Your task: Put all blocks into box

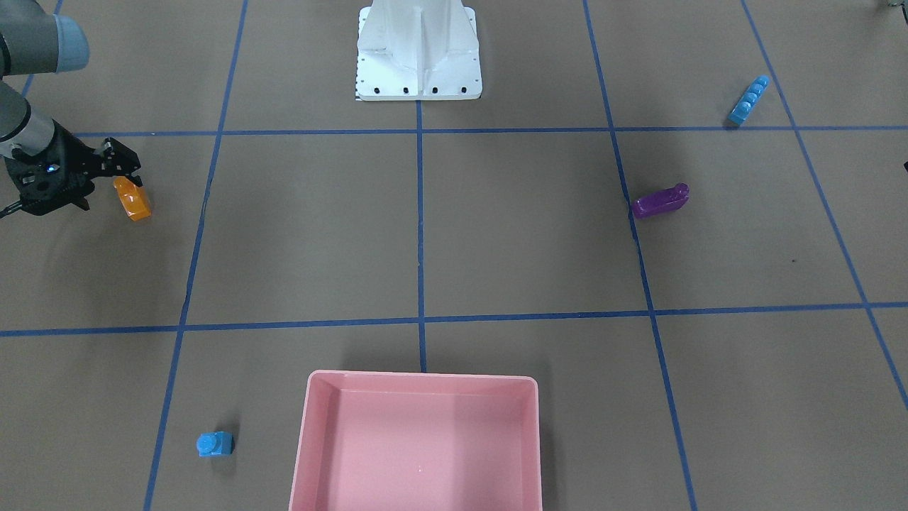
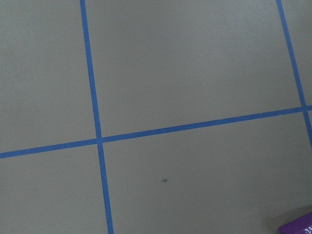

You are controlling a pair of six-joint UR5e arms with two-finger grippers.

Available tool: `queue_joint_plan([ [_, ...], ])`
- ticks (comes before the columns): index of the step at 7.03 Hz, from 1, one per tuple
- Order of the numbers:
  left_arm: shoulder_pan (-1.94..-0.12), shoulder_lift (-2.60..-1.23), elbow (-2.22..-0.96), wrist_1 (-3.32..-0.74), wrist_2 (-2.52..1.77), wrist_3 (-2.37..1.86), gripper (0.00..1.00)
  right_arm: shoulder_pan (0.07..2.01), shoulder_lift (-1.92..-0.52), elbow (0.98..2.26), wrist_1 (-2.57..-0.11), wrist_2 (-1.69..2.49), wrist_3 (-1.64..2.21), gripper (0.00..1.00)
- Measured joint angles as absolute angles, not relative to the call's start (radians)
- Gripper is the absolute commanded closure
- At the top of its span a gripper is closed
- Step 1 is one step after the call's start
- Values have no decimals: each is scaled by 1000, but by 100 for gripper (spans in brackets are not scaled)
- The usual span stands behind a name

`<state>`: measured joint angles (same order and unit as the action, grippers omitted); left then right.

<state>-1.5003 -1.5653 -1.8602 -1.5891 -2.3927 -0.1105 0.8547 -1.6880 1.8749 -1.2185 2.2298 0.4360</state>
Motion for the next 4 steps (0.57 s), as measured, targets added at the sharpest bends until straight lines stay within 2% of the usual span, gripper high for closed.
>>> queue_joint_plan([
  [1,-1500,-1565,-1861,-1589,-2393,-111,0,815,-1695,1873,-1222,2200,452,2],
  [2,-1500,-1564,-1860,-1589,-2393,-110,0,791,-1708,1870,-1224,2178,458,43],
  [3,-1500,-1563,-1860,-1589,-2393,-109,0,781,-1720,1867,-1225,2168,461,90],
  [4,-1500,-1562,-1859,-1589,-2393,-109,0,777,-1727,1865,-1225,2163,461,100],
])
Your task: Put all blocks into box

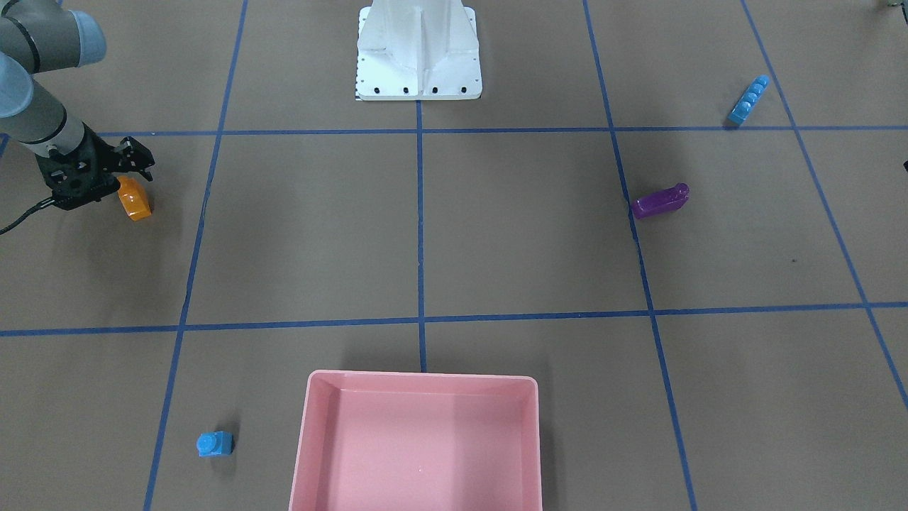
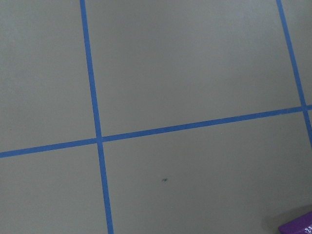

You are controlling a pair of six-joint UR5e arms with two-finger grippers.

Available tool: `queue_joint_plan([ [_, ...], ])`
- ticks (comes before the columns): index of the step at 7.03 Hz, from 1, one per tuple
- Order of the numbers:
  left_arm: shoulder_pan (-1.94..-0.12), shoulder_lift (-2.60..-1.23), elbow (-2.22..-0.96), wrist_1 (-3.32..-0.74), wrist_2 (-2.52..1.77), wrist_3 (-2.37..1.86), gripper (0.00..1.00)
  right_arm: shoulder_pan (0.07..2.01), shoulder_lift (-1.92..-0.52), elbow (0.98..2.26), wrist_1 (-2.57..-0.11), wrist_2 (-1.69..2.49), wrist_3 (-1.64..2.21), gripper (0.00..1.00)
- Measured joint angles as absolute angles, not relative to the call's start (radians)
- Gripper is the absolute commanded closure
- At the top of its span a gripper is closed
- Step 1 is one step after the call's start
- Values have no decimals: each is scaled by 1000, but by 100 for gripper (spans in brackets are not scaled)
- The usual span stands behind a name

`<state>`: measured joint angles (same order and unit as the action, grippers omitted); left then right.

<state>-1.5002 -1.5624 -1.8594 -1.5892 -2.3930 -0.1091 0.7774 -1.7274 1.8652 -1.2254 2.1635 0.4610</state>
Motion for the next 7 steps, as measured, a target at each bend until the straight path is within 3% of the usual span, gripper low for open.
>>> queue_joint_plan([
  [4,-1492,-1565,-1859,-1589,-2393,-110,0,808,-1721,1898,-1222,2175,462,100],
  [7,-1342,-1576,-1863,-1652,-2405,-107,0,992,-1705,1978,-1222,2220,462,100],
])
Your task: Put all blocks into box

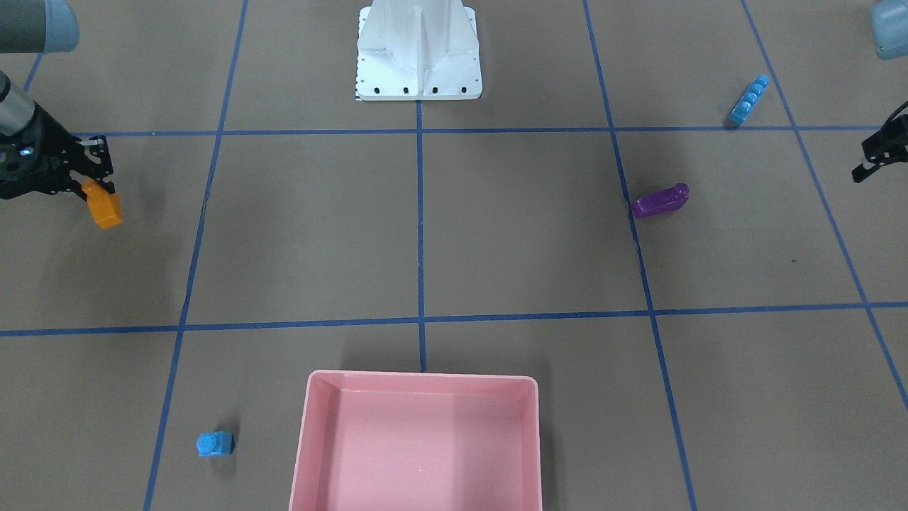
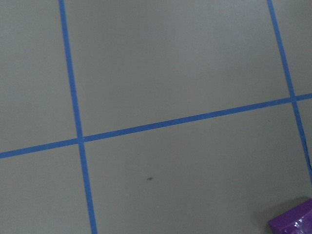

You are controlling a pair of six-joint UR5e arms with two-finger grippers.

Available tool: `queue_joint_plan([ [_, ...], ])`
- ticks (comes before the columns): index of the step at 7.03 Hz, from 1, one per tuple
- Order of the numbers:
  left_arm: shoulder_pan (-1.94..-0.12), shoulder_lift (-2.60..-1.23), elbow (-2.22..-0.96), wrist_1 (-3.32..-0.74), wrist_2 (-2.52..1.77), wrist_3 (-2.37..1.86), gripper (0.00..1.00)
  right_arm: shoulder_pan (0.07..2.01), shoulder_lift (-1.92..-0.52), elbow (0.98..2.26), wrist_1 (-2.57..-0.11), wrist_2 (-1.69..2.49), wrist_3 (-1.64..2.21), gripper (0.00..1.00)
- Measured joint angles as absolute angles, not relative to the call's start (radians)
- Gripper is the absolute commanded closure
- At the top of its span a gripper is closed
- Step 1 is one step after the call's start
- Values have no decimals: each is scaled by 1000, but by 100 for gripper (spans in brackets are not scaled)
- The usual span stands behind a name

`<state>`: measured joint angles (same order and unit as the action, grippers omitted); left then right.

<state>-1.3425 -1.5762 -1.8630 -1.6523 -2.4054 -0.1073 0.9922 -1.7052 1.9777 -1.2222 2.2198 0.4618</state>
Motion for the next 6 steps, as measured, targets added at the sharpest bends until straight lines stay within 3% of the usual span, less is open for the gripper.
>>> queue_joint_plan([
  [3,-1150,-1553,-1900,-1783,-2398,-103,0,1166,-1579,1986,-1223,2345,490,100],
  [6,-952,-1555,-1906,-1884,-2285,-102,0,1192,-1465,1979,-1221,2354,610,100],
])
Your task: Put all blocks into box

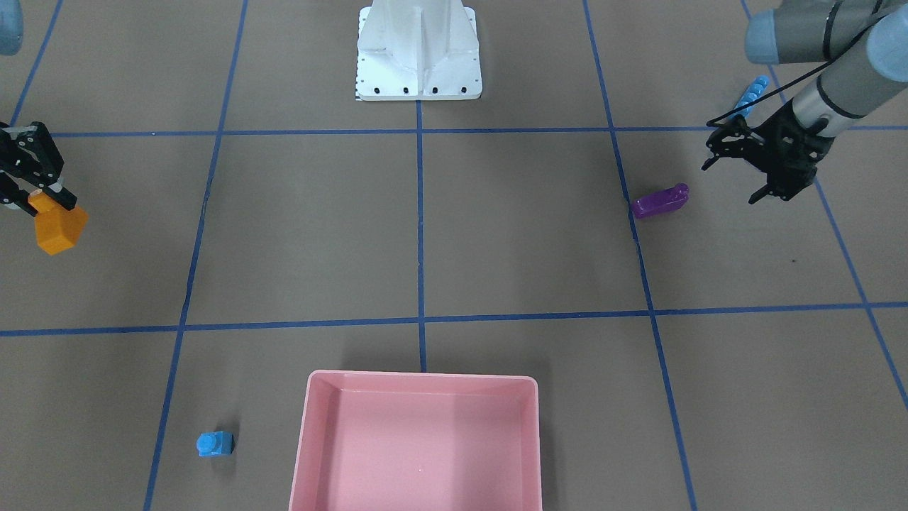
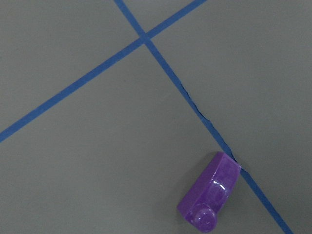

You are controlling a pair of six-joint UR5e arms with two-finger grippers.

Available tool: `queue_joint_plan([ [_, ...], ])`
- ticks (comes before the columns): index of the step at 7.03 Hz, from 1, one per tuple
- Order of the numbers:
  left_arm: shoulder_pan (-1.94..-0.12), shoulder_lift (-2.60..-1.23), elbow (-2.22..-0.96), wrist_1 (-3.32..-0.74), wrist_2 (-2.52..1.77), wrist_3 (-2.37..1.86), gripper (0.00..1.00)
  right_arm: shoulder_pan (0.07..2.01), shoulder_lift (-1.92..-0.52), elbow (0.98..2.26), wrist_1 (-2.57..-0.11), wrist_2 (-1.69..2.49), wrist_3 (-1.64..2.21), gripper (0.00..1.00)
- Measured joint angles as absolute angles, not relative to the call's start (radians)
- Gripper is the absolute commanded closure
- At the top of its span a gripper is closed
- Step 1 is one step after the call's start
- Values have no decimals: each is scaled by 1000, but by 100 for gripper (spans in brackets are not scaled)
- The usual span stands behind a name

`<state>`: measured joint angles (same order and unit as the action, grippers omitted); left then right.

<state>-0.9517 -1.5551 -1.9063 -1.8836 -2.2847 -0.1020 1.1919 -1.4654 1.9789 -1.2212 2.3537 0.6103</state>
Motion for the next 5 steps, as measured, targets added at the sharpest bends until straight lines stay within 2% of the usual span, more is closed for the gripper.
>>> queue_joint_plan([
  [5,-793,-1622,-1872,-1901,-2128,-103,0,1189,-1342,1922,-1215,2296,717,100],
])
